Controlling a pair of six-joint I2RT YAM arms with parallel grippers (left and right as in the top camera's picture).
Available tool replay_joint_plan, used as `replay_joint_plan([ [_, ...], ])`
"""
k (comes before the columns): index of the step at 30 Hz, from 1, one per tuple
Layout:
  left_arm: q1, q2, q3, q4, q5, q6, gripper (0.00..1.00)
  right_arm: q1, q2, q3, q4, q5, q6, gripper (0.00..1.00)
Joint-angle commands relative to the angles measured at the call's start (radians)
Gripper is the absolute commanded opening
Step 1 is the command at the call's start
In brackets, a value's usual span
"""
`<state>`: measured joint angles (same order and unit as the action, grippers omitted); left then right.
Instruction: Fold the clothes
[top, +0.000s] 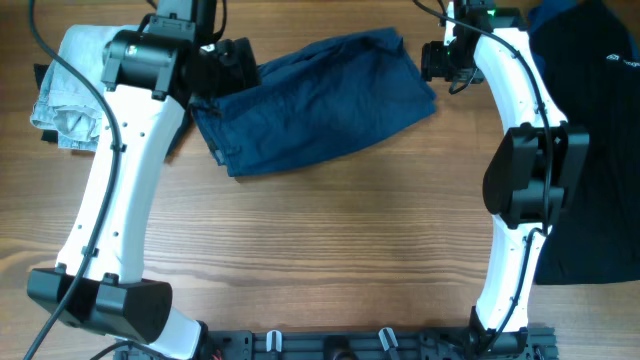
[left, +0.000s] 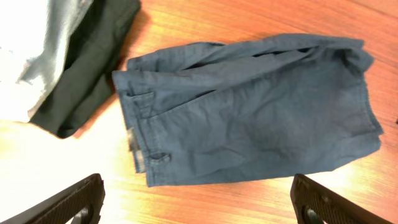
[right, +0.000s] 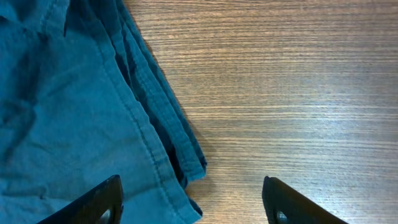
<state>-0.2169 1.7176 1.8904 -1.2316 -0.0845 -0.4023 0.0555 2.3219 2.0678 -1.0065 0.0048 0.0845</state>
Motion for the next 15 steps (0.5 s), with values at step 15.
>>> replay_joint_plan([
  [15,0.026,-0.003,0.013,-0.004,-0.018,0.005,0.93,0.040,0.166,-0.001,0.072,-0.028,-0.029,0.35],
])
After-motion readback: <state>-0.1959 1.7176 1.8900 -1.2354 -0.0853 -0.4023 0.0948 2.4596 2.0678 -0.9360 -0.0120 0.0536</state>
